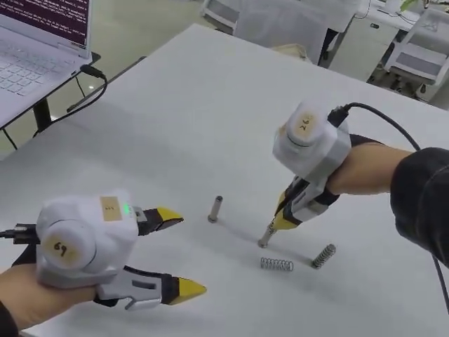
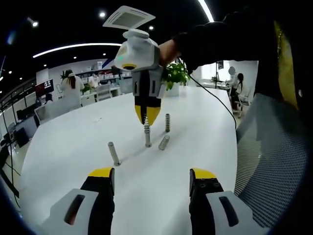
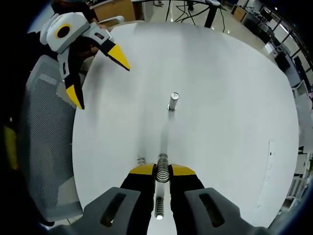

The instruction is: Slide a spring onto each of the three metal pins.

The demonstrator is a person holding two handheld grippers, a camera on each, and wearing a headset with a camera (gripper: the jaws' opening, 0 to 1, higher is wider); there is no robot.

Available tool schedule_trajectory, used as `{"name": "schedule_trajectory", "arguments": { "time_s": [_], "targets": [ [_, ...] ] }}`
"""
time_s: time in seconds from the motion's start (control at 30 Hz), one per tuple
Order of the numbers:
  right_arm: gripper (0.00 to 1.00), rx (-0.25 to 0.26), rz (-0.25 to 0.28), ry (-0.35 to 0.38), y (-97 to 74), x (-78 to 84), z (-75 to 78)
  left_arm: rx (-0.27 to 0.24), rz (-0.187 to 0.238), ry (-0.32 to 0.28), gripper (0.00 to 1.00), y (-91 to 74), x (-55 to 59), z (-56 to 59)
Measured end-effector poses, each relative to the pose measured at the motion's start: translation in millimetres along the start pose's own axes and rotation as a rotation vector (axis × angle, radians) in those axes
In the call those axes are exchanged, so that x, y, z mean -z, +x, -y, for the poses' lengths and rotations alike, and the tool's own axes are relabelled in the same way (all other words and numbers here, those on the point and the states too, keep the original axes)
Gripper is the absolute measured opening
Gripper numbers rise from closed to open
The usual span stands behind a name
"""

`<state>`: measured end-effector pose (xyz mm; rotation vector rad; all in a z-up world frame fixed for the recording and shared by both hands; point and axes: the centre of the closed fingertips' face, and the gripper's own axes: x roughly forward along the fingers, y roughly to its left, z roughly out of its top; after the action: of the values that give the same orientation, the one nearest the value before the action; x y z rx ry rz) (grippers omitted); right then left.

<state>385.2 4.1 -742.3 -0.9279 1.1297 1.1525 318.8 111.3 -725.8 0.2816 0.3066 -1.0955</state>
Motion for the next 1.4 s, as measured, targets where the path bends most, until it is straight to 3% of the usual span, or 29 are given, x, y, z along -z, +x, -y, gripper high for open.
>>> {"name": "schedule_trajectory", "arguments": {
  "time_s": [0.77, 1.4],
  "targets": [
    [0.08, 0.034, -0.023, 0.023, 33.3, 3.9, 3.7, 0.003, -0.006, 0.004, 0.56, -1.3, 1.0, 0.9],
    [0.09, 0.027, -0.024, 0.019, 36.9, 4.5, 2.4, 0.006, -0.010, 0.002, 0.55, 0.4, 1.3, -0.5]
  ]
}}
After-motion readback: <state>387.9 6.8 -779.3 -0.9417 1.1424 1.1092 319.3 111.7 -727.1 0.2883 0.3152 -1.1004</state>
